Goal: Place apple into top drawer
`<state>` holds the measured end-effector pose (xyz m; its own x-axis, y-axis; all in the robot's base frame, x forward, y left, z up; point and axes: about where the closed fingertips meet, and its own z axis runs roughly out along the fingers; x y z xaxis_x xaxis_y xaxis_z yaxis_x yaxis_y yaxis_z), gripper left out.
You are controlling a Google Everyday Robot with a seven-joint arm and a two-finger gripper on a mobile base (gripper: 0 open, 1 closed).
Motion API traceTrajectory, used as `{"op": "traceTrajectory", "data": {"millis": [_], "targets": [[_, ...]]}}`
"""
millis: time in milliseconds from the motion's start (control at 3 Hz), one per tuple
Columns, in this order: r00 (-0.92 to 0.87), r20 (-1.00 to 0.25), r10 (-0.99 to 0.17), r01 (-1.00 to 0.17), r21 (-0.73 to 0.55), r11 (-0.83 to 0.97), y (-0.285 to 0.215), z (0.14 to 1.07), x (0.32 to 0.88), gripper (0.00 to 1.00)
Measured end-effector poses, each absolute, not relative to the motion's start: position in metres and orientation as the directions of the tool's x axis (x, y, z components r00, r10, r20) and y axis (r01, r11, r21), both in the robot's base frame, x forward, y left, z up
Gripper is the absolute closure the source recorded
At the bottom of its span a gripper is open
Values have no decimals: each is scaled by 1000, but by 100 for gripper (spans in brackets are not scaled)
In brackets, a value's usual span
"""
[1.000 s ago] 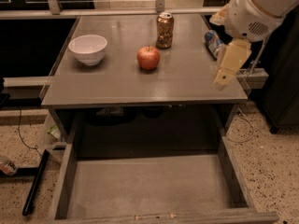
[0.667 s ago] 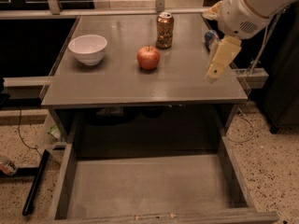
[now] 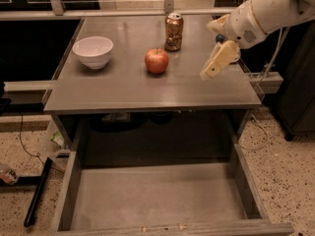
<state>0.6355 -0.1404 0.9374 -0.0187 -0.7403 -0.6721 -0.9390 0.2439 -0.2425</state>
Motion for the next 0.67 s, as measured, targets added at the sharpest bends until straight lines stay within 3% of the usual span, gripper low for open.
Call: {"op": "traceTrajectory", "data": {"millis": [667], "targets": [[-11, -687, -727, -940, -240, 241, -126, 927, 642, 0]]}}
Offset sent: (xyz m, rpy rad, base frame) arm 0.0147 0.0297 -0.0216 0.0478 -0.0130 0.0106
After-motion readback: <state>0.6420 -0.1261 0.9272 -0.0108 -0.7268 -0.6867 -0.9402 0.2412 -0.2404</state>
